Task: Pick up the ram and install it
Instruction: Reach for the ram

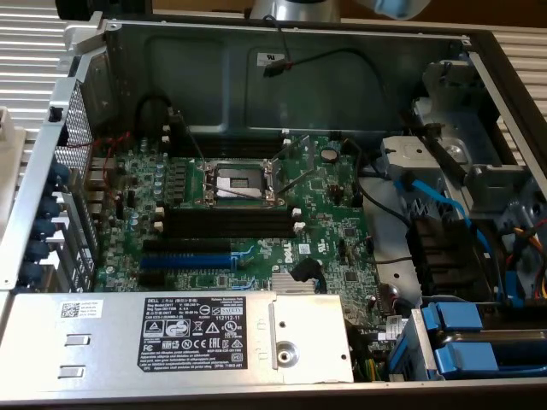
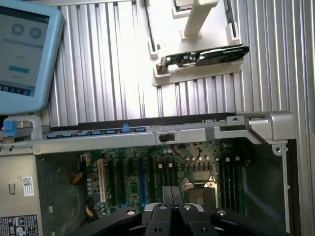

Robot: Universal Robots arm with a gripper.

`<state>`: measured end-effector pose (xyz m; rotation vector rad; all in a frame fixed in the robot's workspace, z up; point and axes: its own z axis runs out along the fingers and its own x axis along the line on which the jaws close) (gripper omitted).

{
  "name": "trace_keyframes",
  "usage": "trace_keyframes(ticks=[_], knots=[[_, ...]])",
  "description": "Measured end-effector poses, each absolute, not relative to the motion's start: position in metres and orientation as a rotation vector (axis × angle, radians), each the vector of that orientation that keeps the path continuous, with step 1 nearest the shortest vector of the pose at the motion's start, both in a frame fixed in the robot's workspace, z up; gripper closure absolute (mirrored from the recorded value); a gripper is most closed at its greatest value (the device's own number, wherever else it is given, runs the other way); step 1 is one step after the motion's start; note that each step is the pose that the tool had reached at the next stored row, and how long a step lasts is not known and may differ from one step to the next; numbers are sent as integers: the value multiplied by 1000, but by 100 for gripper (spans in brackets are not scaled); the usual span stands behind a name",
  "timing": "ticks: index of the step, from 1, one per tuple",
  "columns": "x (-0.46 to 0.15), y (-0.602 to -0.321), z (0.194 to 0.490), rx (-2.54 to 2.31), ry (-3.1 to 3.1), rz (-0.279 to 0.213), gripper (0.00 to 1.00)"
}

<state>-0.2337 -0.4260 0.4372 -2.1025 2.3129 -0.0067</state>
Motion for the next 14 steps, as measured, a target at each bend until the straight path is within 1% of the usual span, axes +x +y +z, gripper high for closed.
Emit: trace_keyframes(ticks=[14], knots=[[-291, -426, 437, -2114, 2307, -2, 89]])
